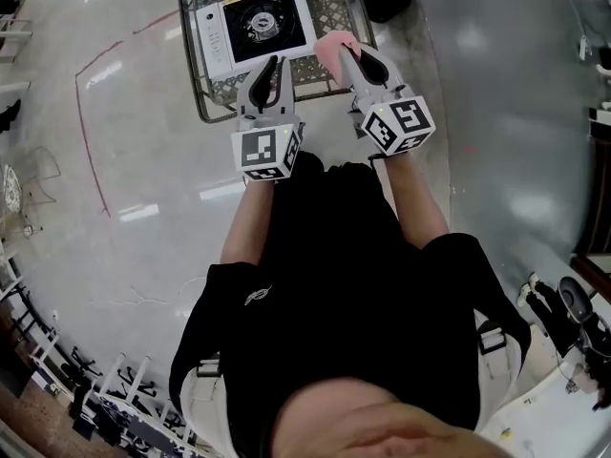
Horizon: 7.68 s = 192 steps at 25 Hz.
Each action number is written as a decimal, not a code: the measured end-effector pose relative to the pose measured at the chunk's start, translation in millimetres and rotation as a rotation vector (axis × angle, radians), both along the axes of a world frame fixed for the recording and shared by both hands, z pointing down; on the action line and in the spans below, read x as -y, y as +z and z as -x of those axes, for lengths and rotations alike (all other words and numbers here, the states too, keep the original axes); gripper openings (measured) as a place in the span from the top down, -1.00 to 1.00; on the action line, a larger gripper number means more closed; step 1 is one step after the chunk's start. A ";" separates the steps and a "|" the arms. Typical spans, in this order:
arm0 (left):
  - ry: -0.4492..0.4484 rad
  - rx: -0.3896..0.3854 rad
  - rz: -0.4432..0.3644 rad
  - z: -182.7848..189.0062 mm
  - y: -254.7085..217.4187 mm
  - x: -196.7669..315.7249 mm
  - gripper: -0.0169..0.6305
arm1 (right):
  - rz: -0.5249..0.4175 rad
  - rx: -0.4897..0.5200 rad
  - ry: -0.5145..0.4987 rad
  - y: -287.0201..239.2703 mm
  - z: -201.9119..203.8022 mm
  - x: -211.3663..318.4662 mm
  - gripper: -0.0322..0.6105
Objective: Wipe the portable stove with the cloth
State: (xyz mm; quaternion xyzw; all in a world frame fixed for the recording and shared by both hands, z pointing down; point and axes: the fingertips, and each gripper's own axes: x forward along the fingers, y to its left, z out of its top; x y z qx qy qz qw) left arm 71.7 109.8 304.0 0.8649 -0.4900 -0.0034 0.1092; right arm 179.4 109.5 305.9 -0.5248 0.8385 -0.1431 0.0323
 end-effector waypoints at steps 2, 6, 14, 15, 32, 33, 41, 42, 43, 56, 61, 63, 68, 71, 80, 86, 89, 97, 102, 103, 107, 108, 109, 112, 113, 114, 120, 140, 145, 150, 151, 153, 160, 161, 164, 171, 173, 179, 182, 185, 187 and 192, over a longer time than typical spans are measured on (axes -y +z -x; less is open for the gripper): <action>0.014 -0.011 0.015 9.4 5.8 11.8 0.81 | 0.011 -0.011 0.009 4.5 8.9 11.8 0.83; 0.027 -0.037 0.066 22.7 20.0 29.2 0.81 | 0.047 -0.077 0.017 16.3 17.0 27.5 0.83; 0.045 -0.042 0.156 25.3 54.8 63.3 0.81 | 0.127 -0.237 -0.010 66.4 3.1 58.5 0.83; 0.048 -0.030 0.164 23.5 58.9 67.8 0.81 | 0.139 -0.243 -0.017 73.7 0.0 64.0 0.83; 0.006 0.101 0.345 -35.7 133.5 176.0 0.81 | 0.289 -0.290 -0.210 193.3 -39.0 210.2 0.83; 0.001 0.117 0.357 -37.0 140.9 178.4 0.81 | 0.302 -0.301 -0.227 206.5 -38.2 217.9 0.83; -0.045 0.143 0.446 -37.2 192.0 189.9 0.81 | 0.372 -0.316 -0.265 280.5 -32.7 279.9 0.82; -0.044 0.144 0.454 -38.1 195.4 191.1 0.81 | 0.378 -0.316 -0.263 285.0 -31.0 286.3 0.82; -0.042 0.146 0.462 -39.4 197.8 192.1 0.81 | 0.384 -0.315 -0.262 289.7 -29.1 292.6 0.82; -0.084 0.140 0.513 -23.6 218.6 200.9 0.81 | 0.434 -0.319 -0.289 343.1 -4.0 330.1 0.80; -0.096 0.141 0.484 -21.4 216.8 204.1 0.81 | 0.448 -0.312 -0.333 352.0 5.2 321.2 0.79; -0.100 0.141 0.480 -20.4 215.9 203.5 0.81 | 0.453 -0.307 -0.339 352.1 7.7 317.5 0.79; -0.110 0.141 0.503 -17.4 220.9 200.1 0.81 | 0.451 -0.293 -0.328 354.2 7.8 316.3 0.79; -0.100 0.144 0.507 -16.5 221.9 197.0 0.80 | 0.457 -0.292 -0.323 354.2 9.5 313.4 0.79; -0.062 0.145 0.510 -15.1 224.0 189.3 0.81 | 0.466 -0.304 -0.325 353.7 7.3 285.7 0.79; -0.060 0.140 0.518 -11.1 227.6 177.8 0.81 | 0.478 -0.297 -0.325 353.9 6.7 256.8 0.79; -0.049 0.141 0.520 -13.7 228.8 172.4 0.80 | 0.487 -0.301 -0.329 355.0 5.1 242.5 0.79; -0.015 0.136 0.525 -18.0 232.6 159.3 0.81 | 0.495 -0.313 -0.320 354.9 5.0 217.6 0.79; 0.025 0.140 0.526 -19.2 233.1 149.6 0.81 | 0.513 -0.299 -0.296 352.5 6.7 202.3 0.79; 0.034 0.141 0.527 -19.5 233.1 147.5 0.81 | 0.516 -0.298 -0.291 352.3 6.5 199.4 0.79; 0.068 0.147 0.531 -21.3 234.1 138.5 0.81 | 0.526 -0.296 -0.274 350.7 5.7 184.1 0.79; 0.072 0.150 0.534 -21.3 235.2 136.9 0.81 | 0.527 -0.295 -0.270 350.6 5.7 180.1 0.79; 0.076 0.152 0.536 -21.2 236.4 135.5 0.81 | 0.524 -0.296 -0.264 350.8 5.6 176.6 0.79; 0.091 0.160 0.542 -21.9 240.0 130.9 0.81 | 0.515 -0.292 -0.244 352.2 5.1 166.4 0.79; 0.098 0.161 0.543 -22.3 241.1 128.9 0.80 | 0.517 -0.288 -0.238 352.8 5.1 162.6 0.79; 0.105 0.163 0.544 -22.6 242.2 126.7 0.81 | 0.519 -0.284 -0.232 353.2 5.1 159.0 0.79; 0.145 0.169 0.547 -24.4 247.7 115.7 0.81 | 0.522 -0.284 -0.212 353.3 6.6 141.3 0.79; 0.047 0.148 0.541 -2.5 243.8 130.8 0.81 | 0.434 -0.310 -0.206 311.4 4.2 173.7 0.79; -0.054 0.127 0.538 9.6 236.3 147.8 0.81 | 0.326 -0.333 -0.258 275.3 11.3 241.0 0.79; -0.154 0.106 0.549 19.7 233.6 158.9 0.80 | 0.262 -0.354 -0.336 260.9 31.4 299.6 0.79; -0.171 0.102 0.552 21.2 234.5 160.1 0.81 | 0.263 -0.351 -0.351 263.6 35.7 308.2 0.79; -0.201 0.097 0.559 24.3 237.5 161.4 0.81 | 0.294 -0.342 -0.376 277.0 43.5 320.9 0.79; -0.261 0.092 0.578 31.8 241.3 150.0 0.81 | 0.439 -0.258 -0.396 321.3 51.1 323.2 0.79; -0.269 0.091 0.578 33.8 240.8 148.5 0.81 | 0.437 -0.257 -0.393 320.6 51.7 323.4 0.79; -0.287 0.086 0.586 38.6 241.4 141.7 0.80 | 0.430 -0.271 -0.390 318.3 53.5 319.8 0.79; -0.274 0.077 0.581 39.7 241.7 133.5 0.81 | 0.362 -0.345 -0.411 306.8 51.2 300.6 0.76; -0.265 0.075 0.577 38.6 241.3 133.2 0.81 | 0.356 -0.359 -0.456 308.4 56.5 287.8 0.65; -0.224 0.078 0.573 36.0 242.6 128.6 0.81 | 0.407 -0.385 -0.512 323.5 62.3 257.0 0.55; -0.205 0.077 0.578 36.9 242.9 126.3 0.81 | 0.425 -0.403 -0.512 325.6 61.3 246.3 0.55; -0.190 0.071 0.584 40.2 244.3 123.6 0.81 | 0.443 -0.399 -0.509 325.1 61.8 234.1 0.56; -0.182 0.065 0.584 41.9 246.5 121.5 0.81 | 0.453 -0.389 -0.507 325.7 62.7 223.8 0.56; -0.153 0.054 0.585 44.5 248.8 118.4 0.80 | 0.469 -0.384 -0.509 323.0 65.0 198.6 0.60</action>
